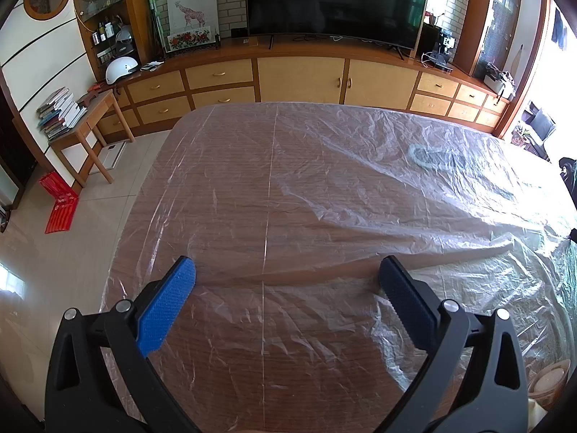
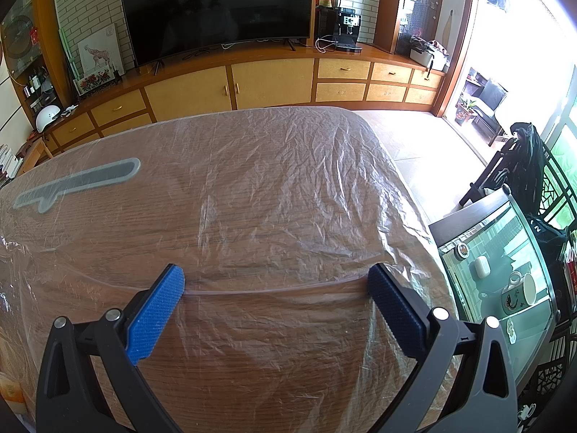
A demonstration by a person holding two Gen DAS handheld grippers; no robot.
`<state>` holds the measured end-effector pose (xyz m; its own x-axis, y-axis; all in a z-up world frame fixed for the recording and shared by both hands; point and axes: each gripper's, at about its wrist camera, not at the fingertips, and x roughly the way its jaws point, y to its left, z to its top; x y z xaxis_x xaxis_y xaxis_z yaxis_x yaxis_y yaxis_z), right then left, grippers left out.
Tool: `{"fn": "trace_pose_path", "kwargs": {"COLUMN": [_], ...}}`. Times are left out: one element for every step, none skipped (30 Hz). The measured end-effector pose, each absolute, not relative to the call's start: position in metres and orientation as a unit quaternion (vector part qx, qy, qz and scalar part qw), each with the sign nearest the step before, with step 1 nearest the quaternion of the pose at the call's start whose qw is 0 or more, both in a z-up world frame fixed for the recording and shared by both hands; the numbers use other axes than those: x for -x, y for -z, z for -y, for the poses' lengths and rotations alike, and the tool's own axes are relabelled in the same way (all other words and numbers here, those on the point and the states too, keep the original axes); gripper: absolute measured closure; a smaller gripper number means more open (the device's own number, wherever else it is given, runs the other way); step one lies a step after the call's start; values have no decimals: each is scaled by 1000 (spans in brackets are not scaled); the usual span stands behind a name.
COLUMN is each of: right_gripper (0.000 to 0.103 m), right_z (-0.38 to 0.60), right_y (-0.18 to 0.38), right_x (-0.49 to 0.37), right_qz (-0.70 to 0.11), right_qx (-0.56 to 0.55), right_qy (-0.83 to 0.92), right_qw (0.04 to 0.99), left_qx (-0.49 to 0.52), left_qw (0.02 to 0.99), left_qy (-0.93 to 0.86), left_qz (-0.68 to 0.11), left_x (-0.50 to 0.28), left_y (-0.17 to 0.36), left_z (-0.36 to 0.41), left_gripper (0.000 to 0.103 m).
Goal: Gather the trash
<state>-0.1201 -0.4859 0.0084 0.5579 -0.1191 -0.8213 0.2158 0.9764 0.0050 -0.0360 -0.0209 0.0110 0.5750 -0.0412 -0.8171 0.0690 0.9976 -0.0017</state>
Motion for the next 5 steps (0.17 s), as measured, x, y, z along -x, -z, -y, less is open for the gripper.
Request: {"fn": "trace_pose_path", "kwargs": {"right_gripper": [4,4,4,4,4], "right_z": [486,486,486,486,486], "right_y": [-8,-8,-8,-9,-8], "right_x": [120,121,120,120,121], "right_qz": [-460,-460,-460,-461,-460], "right_qx": [-53,-53,-53,-52,-53], "right_qy": [95,95,95,95,95], "right_qw": [881,881,881,881,881], "left_qx": [-15,-15,-15,-15,-15], "left_qw": [887,887,887,887,887], "left_qy": [31,31,31,31,31], "left_qz": [-460,-460,-460,-460,-460], "left_x": [36,36,36,36,36], "left_y": [-11,-11,-11,-11,-11], "left_z": [21,21,21,21,21], "left_gripper": [1,1,1,1,1]}}
